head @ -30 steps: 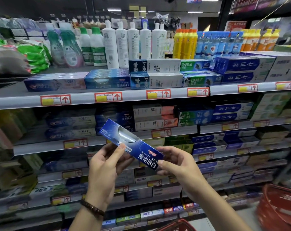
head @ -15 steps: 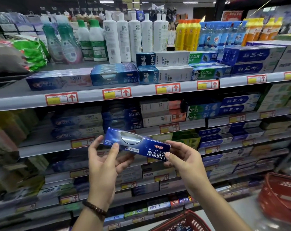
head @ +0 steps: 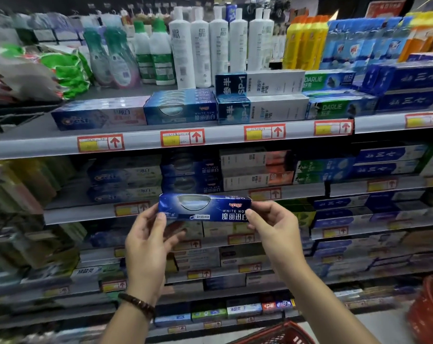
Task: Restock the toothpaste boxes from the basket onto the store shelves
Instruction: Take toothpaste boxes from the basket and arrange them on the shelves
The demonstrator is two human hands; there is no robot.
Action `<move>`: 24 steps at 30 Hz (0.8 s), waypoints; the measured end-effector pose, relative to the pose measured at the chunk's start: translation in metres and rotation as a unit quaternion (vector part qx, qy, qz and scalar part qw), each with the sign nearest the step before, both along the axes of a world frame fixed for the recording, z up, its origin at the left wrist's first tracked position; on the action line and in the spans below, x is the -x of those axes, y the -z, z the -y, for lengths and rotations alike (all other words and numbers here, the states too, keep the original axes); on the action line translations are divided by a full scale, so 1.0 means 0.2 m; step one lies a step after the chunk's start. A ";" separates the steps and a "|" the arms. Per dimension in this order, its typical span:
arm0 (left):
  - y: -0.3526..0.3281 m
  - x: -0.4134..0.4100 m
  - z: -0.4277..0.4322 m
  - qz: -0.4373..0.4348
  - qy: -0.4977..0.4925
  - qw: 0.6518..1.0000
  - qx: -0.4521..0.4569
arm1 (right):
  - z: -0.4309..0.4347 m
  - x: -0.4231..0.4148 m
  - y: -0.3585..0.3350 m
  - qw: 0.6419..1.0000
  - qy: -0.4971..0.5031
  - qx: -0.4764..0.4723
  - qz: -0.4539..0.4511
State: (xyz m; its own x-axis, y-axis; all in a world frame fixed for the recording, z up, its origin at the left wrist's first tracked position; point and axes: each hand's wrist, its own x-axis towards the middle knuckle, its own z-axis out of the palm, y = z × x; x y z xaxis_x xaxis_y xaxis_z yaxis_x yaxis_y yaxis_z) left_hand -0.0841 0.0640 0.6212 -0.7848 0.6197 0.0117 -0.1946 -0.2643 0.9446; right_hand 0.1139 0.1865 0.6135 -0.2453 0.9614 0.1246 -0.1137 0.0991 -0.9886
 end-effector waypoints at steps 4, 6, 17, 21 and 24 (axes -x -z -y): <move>0.01 -0.01 -0.05 -0.029 -0.040 0.999 0.018 | -0.11 0.01 -0.01 1.000 -0.015 -0.008 0.005; 0.01 0.00 -0.05 -0.034 -0.054 0.998 0.022 | -0.13 0.03 -0.02 1.000 -0.018 -0.013 0.003; 0.04 0.05 -0.16 -0.081 -0.093 0.991 0.043 | -0.30 0.12 0.03 0.999 -0.037 -0.009 0.008; 0.06 0.15 -0.21 -0.090 -0.086 0.990 0.064 | -0.33 0.20 0.03 1.000 -0.018 -0.004 0.003; 0.06 0.22 -0.22 -0.093 -0.076 0.990 0.067 | -0.34 0.26 0.03 1.000 -0.017 -0.004 0.010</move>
State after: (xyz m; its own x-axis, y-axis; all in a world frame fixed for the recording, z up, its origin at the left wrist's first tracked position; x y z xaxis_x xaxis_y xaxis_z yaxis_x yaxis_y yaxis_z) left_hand -0.1283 0.1088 0.6100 -0.8611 0.5002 0.0911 0.0190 -0.1475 0.9889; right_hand 0.0621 0.2546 0.6076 -0.2812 0.9512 0.1274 -0.0967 0.1040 -0.9899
